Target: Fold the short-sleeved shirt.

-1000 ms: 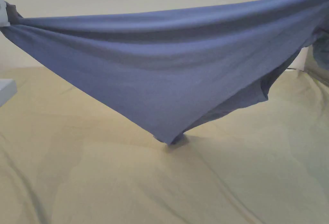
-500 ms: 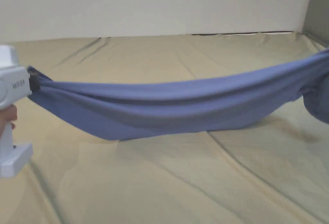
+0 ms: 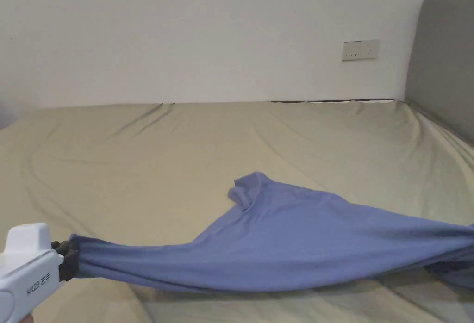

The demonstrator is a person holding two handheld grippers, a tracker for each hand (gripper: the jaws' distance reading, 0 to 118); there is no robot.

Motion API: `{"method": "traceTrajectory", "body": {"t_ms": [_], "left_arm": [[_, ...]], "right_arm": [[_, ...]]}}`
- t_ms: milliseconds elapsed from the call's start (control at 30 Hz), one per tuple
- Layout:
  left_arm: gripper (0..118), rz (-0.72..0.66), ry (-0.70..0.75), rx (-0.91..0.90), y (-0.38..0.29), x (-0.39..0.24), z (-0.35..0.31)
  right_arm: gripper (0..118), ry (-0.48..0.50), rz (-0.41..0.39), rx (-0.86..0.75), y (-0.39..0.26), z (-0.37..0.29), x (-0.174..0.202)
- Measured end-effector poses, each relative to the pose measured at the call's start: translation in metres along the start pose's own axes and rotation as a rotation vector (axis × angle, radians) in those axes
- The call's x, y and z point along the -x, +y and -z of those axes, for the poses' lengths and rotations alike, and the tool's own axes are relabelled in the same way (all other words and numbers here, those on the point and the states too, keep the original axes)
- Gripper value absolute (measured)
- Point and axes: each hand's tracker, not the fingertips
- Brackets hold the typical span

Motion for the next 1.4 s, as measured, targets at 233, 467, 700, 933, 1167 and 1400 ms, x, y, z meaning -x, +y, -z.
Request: {"method": "traceTrajectory", "body": {"t_ms": [233,467,700,933,1167,1400], "left_arm": [[1,-0.033,-0.038,0.041,-0.057,0.03,-0.075],[1,-0.059,-0.05,0.098,-0.097,0.05,-0.105],[36,-0.009,-0.072,0.18,-0.127,0.045,-0.094],[112,-0.085,-0.054,-0.011,-0.091,0.042,-0.156],[34,0.027,-0.037,-0.174,-0.08,-0.008,-0.236],[0,0.104,-0.032,-0.128,-0.091,-0.012,-0.231]], "right_arm": [[3,0.073,-0.089,0.0,-0.049,-0.094,-0.014],[3,0.088,-0.086,0.083,-0.096,-0.122,-0.018],[16,0.084,-0.038,0.211,-0.122,-0.111,-0.012],[114,0.138,0.09,0.007,-0.09,-0.144,-0.018],[0,0.341,0.063,-0.166,-0.042,-0.213,0.071],[0,0.496,-0.043,-0.186,-0.047,-0.208,0.131]]}}
